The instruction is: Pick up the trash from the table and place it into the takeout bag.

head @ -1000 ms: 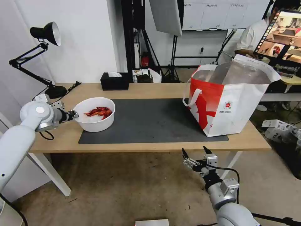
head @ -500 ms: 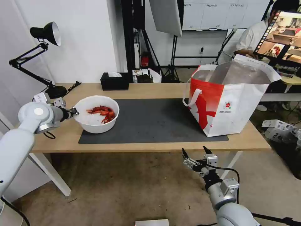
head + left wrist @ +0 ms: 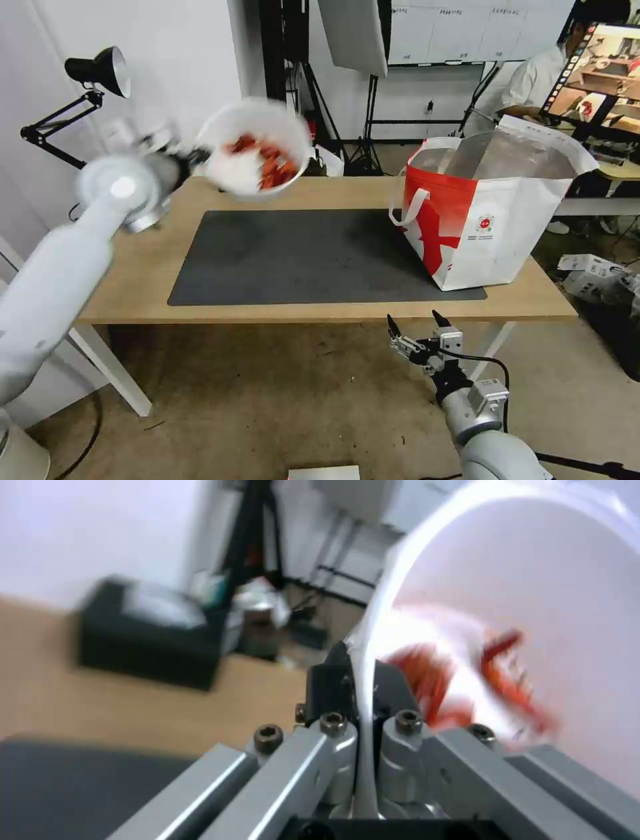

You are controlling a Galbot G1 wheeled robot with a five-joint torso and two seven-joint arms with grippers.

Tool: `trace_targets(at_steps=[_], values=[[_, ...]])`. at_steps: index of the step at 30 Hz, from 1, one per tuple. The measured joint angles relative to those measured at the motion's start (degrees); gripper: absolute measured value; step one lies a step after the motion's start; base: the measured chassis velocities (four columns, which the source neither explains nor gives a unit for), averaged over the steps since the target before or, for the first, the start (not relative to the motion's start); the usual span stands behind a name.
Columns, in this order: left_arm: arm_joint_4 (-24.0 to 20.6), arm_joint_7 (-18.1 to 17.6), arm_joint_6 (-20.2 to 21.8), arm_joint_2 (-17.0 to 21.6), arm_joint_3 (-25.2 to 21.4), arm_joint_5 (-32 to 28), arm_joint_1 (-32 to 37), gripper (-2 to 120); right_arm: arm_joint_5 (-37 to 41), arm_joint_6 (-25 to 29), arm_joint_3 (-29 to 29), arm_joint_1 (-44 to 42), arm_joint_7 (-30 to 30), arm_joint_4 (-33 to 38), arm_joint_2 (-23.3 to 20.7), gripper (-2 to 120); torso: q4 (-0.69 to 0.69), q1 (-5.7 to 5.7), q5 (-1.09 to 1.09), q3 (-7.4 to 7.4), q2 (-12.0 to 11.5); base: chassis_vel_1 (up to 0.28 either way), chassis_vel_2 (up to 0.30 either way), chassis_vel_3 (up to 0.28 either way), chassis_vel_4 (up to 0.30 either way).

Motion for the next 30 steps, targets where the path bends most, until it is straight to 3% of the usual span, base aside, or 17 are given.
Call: trace_targets(at_steps=[1,2,5,6,9,10,12,13,15,16,19,20,25,28,30], values=[[1.7,0.01,-0.13,-2.71,2.91,0.14,-3.92,0,0.0,0.0,0.0,0.0,0.01,-0.01,0.0,100,0.03,0.0,0.02,0.0,0.0,0.0,0.0,0.0,0.0],[1.7,0.01,-0.13,-2.71,2.91,0.14,-3.92,0,0.0,0.0,0.0,0.0,0.01,-0.01,0.0,100,0.03,0.0,0.02,0.0,0.0,0.0,0.0,0.0,0.0],[6.62,0.01,-0.2,-11.03,8.27,1.18,-10.86,0,0.0,0.0,0.0,0.0,-0.01,-0.01,0.0,100,0.01,0.0,0.03,-0.01,0.01,0.0,0.0,0.0,0.0],[6.62,0.01,-0.2,-11.03,8.27,1.18,-10.86,0,0.0,0.0,0.0,0.0,-0.01,-0.01,0.0,100,0.01,0.0,0.03,-0.01,0.01,0.0,0.0,0.0,0.0],[13.16,-0.08,-0.2,-19.96,10.72,2.16,-15.22,0,0.0,0.0,-0.01,0.0,0.01,-0.01,0.0,100,0.01,0.0,0.03,0.0,0.0,0.0,0.0,0.0,0.0],[13.16,-0.08,-0.2,-19.96,10.72,2.16,-15.22,0,0.0,0.0,-0.01,0.0,0.01,-0.01,0.0,100,0.01,0.0,0.03,0.0,0.0,0.0,0.0,0.0,0.0],[19.14,-0.09,-0.2,-26.6,11.72,4.12,-17.37,0,0.0,0.0,-0.01,0.0,0.0,-0.01,0.0,100,0.02,0.0,0.01,0.0,0.0,0.0,0.0,0.0,0.0],[19.14,-0.09,-0.2,-26.6,11.72,4.12,-17.37,0,0.0,0.0,-0.01,0.0,0.0,-0.01,0.0,100,0.02,0.0,0.01,0.0,0.0,0.0,0.0,0.0,0.0],[24.91,0.09,-0.19,-33.06,12.84,7.46,-18.7,0,0.0,0.0,-0.01,0.0,0.0,-0.01,0.0,100,0.02,0.0,0.02,-0.01,0.0,0.0,0.0,0.0,0.0],[24.91,0.09,-0.19,-33.06,12.84,7.46,-18.7,0,0.0,0.0,-0.01,0.0,0.0,-0.01,0.0,100,0.02,0.0,0.02,-0.01,0.0,0.0,0.0,0.0,0.0],[30.56,1.31,-0.34,-38.78,15.09,13.89,-19.29,0,0.0,0.0,-0.01,0.0,0.0,-0.01,0.0,100,-0.03,0.0,0.03,0.0,0.0,0.0,0.0,0.0,0.0],[30.56,1.31,-0.34,-38.78,15.09,13.89,-19.29,0,0.0,0.0,-0.01,0.0,0.0,-0.01,0.0,100,-0.03,0.0,0.03,0.0,0.0,0.0,0.0,0.0,0.0],[32.8,6.65,-2.9,-39.76,20.65,26.47,-18.33,0,0.0,0.0,-0.01,0.0,0.0,-0.01,0.0,100,0.06,0.0,-0.01,0.0,0.0,0.0,0.0,0.0,0.0],[32.78,8.12,-3.54,-39.62,21.2,29.34,-17.56,0,0.0,0.0,-0.01,0.0,0.0,-0.01,0.0,100,0.06,0.0,-0.01,0.0,0.0,0.0,0.0,0.0,0.0],[32.32,10.83,-5.8,-39.23,22.15,34.35,-16.21,0,0.0,0.0,-0.01,0.0,0.0,-0.01,0.0,100,0.03,0.0,-0.01,-0.01,0.0,0.0,0.0,0.0,0.0]])
